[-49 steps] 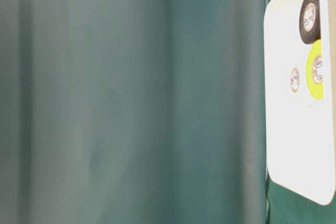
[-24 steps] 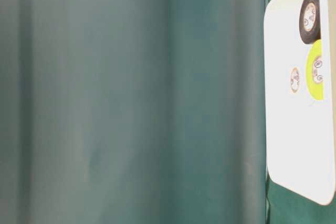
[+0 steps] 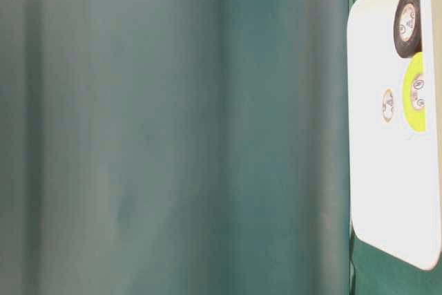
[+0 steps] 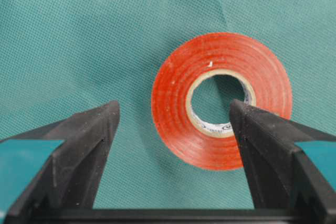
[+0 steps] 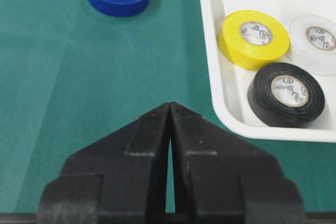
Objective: Put the tape into the white case with the left arm.
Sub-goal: 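Lower the left gripper onto the red tape roll and grasp it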
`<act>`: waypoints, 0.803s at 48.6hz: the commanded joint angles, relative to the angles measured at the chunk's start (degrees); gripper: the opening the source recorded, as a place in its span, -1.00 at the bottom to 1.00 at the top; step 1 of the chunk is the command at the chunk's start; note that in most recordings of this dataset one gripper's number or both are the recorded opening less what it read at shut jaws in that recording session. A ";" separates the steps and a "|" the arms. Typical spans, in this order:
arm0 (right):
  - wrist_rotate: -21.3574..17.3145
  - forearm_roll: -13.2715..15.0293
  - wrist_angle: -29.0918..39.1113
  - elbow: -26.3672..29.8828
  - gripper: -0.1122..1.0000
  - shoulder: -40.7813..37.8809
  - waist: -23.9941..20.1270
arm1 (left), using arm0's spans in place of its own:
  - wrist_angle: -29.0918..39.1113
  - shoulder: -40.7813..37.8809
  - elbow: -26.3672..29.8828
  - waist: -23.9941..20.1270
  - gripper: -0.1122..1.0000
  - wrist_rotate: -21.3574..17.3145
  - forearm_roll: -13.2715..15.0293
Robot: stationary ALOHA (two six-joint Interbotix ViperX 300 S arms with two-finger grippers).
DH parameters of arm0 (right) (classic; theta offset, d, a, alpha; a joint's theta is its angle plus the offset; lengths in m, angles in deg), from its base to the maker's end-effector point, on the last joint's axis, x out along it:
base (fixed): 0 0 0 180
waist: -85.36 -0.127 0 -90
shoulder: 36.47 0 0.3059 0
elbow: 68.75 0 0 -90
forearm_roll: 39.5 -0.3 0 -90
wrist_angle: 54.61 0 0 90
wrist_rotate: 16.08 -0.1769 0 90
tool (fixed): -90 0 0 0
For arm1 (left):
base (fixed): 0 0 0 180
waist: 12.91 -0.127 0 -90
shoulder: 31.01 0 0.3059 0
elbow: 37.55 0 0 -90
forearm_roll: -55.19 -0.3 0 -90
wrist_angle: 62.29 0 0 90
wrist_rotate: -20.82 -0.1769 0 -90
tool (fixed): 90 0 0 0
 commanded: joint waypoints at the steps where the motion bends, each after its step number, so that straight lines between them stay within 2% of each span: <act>1: -0.09 0.00 -0.62 0.88 -0.97 -0.26 0.09 | -0.18 0.18 1.05 0.26 0.70 -0.09 0.09; 31: -0.09 0.00 -0.62 0.79 -0.97 -0.26 0.09 | -1.49 -9.49 3.60 0.18 0.65 -0.62 -0.18; 36: -0.09 0.00 -0.62 0.70 -0.97 -0.26 0.09 | -1.58 -9.32 3.69 0.18 0.52 -0.62 -0.18; 39: -0.09 0.00 -0.62 0.70 -0.97 -0.35 0.09 | -1.49 -9.14 3.78 0.18 0.29 -0.53 -0.18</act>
